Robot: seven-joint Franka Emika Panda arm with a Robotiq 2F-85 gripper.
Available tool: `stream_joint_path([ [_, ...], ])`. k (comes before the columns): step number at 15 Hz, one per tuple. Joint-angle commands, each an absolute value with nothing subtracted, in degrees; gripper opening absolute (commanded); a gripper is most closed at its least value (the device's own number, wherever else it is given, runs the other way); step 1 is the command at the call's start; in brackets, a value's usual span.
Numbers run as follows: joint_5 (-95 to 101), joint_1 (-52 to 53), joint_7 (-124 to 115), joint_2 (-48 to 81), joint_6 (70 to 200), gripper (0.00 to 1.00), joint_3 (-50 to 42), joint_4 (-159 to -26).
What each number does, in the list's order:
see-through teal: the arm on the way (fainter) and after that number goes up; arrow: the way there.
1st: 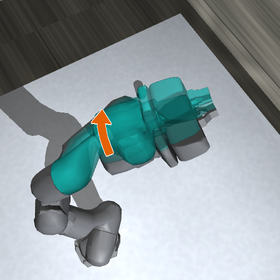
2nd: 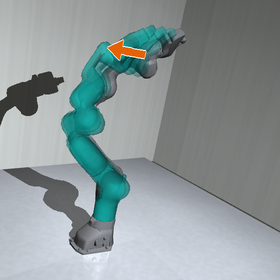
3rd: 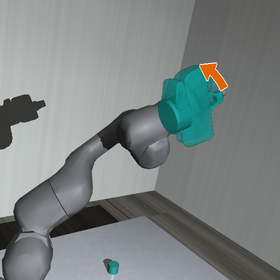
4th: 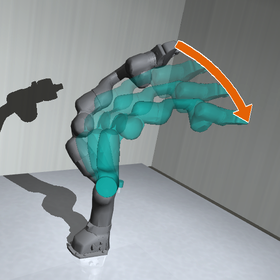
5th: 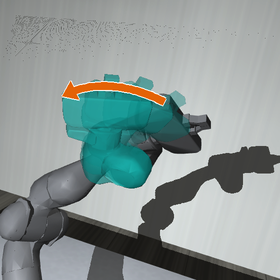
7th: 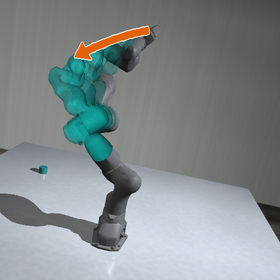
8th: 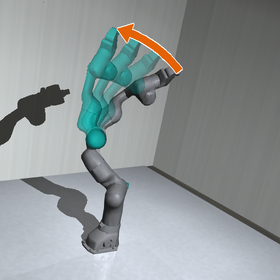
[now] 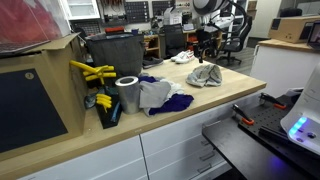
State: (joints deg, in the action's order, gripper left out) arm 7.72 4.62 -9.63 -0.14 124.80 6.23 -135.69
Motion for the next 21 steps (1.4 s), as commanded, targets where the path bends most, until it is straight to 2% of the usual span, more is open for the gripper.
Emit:
stream_joint_path([
  [1, 8.9, 4.9, -10.8, 7.0, 126.1, 1.00, 5.6, -133.3],
  [14, 8.3, 7.7, -11.0, 26.8, 131.7, 1.00, 3.7, -122.0],
  [15, 8.7, 8.2, -11.0, 27.7, 131.9, 0.91, 3.6, -121.4],
  [16, 9.0, 8.7, -11.0, 28.5, 132.0, 0.74, 3.4, -121.0],
  [21, 9.3, 10.1, -10.4, 28.6, 131.3, 0.34, 3.0, -119.6],
])
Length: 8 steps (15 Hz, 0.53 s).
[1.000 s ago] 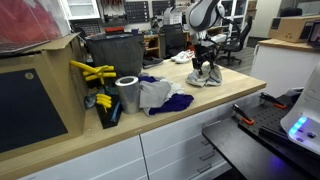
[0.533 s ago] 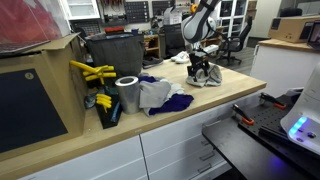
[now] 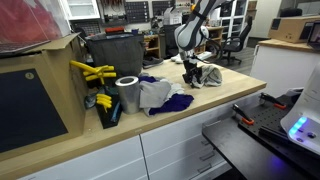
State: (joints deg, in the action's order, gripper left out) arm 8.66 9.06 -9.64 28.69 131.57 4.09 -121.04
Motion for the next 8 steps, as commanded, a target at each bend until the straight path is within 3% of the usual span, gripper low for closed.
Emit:
stream_joint_path([
  [1, 9.1, 10.0, -10.4, 28.1, 131.1, 0.27, 2.9, -119.4],
  [5, 7.8, 9.2, -11.1, 25.4, 130.7, 0.00, 2.0, -118.1],
  [8, 4.1, 7.5, -13.5, 22.7, 131.6, 0.00, 1.3, -116.9],
])
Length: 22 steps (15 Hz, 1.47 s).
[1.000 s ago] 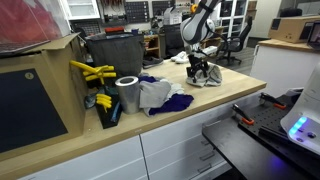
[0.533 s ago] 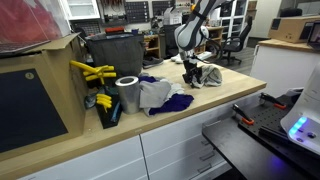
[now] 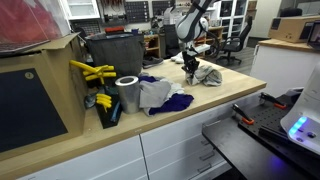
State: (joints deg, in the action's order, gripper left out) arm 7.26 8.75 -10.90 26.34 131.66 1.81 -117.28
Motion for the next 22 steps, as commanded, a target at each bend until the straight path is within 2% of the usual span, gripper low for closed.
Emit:
stream_joint_path([
  [1, 2.7, 7.0, -14.4, 22.0, 132.0, 0.01, 1.1, -116.5],
  [6, -3.3, 5.8, -19.1, 20.8, 135.7, 0.01, 0.9, -112.9],
  [22, -5.9, 11.0, -33.1, 28.9, 147.2, 0.01, 0.2, -100.5],
])
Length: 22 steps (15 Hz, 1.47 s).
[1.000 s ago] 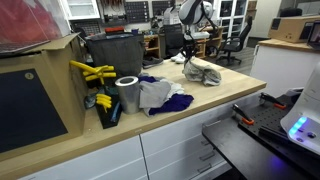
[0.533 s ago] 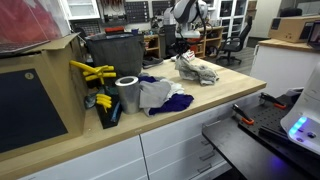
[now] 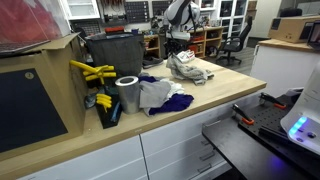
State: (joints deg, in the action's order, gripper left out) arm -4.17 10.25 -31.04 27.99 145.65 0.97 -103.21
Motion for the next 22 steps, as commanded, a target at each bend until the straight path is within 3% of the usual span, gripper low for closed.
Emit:
stream_joint_path([
  [1, -6.3, 11.0, -33.7, 29.1, 147.6, 0.01, 0.1, -100.0],
  [5, -6.6, 10.5, -34.3, 28.7, 148.2, 0.01, -0.5, -99.8],
  [6, -6.5, 10.3, -33.6, 28.4, 147.7, 0.28, -0.7, -100.2],
  [7, -6.3, 10.1, -33.1, 28.0, 147.4, 0.29, -0.9, -100.8],
  [16, -7.7, 5.9, -29.3, 21.9, 142.3, 0.95, -1.3, -107.0],
  [17, -7.8, 5.3, -29.4, 21.3, 139.6, 1.00, -1.6, -107.4],
  [22, -9.2, 0.3, -20.5, 21.1, 130.0, 1.00, -1.4, -110.8],
])
